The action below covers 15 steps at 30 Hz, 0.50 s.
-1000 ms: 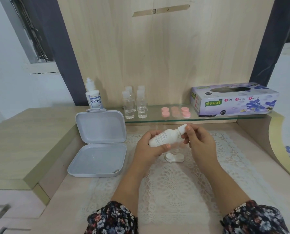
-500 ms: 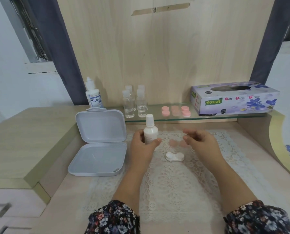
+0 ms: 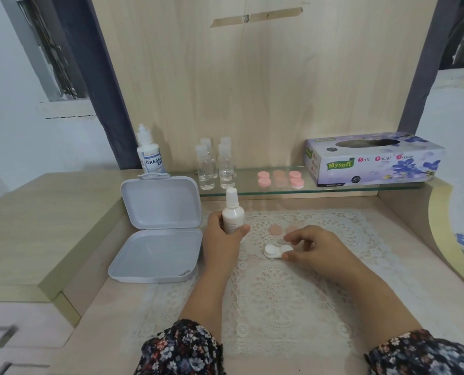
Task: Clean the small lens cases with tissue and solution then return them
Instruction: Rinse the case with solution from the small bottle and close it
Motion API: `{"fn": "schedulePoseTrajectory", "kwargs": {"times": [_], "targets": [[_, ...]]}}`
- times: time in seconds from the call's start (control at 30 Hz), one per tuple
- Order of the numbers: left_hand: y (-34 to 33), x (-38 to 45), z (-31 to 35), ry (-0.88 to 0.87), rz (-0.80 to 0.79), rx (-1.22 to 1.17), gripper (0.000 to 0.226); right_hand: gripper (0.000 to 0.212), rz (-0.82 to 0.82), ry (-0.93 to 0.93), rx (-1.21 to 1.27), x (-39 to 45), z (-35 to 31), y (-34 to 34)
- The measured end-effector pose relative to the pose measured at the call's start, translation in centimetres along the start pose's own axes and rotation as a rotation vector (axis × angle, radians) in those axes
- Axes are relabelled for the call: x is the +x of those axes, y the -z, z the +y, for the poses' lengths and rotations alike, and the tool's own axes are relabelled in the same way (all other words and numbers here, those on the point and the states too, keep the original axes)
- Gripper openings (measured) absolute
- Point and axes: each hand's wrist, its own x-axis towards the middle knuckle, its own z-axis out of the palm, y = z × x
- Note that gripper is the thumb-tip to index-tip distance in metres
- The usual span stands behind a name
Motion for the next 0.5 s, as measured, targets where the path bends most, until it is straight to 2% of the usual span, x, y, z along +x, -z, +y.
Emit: {"fn": "schedulePoseTrajectory", "kwargs": {"times": [0.37,0.5], "targets": [[-0.05,-0.23,0.61,0.002,0.039,0.149,0.061,0.031,-0.03,0.022,-0.096,0.24,0.31,-0.11],[-0.2,-0.82,1.01,-0.073,0.119,0.271,0.05,0.032,-0.04,0.023,-0.1,0.39,0.47,-0.04]]}}
